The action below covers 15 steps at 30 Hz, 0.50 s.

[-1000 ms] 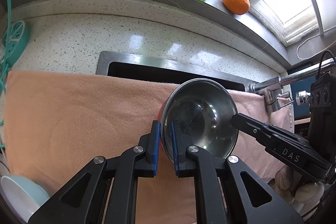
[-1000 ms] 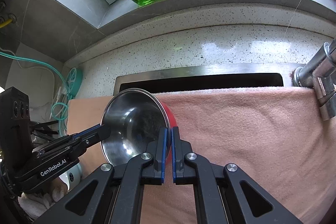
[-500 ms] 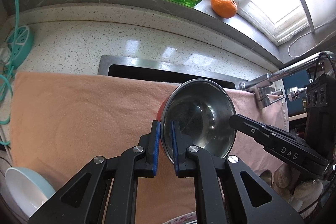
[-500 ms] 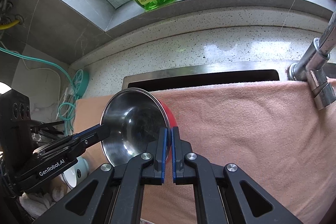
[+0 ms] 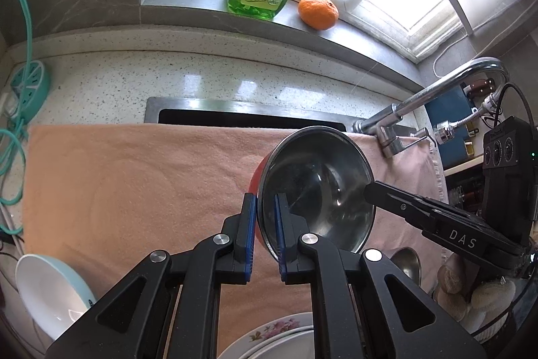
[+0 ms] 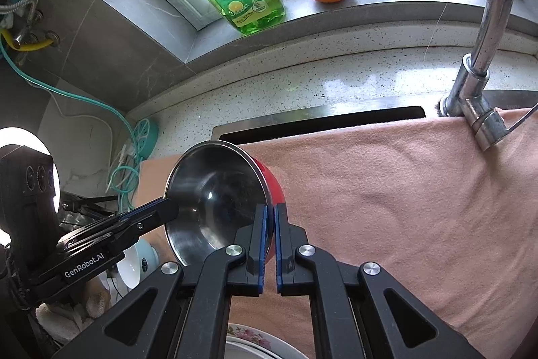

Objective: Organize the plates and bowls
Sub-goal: 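Lift the red-bottomed bowl and carry it toward the large steel bowl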

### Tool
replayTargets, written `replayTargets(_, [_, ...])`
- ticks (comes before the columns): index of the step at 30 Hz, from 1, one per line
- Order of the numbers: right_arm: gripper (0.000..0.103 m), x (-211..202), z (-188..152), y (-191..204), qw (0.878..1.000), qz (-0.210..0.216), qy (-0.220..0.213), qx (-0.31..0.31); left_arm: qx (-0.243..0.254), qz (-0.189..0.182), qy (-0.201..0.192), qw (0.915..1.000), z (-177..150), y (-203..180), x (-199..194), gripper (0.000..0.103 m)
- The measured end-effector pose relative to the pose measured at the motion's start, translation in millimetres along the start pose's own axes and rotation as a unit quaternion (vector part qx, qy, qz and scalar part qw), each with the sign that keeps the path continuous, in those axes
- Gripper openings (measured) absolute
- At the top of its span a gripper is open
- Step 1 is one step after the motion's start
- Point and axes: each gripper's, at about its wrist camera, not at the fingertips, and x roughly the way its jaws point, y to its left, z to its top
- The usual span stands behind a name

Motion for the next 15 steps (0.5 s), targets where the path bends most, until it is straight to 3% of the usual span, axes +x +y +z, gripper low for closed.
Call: replayTargets(15, [0.004,-47.7,-36.5,-12.3,0.999,-0.008,-0.03,0.024,0.041,-0.043,0.01,0.9982,-19.0,-31.2,-16.6,0.009])
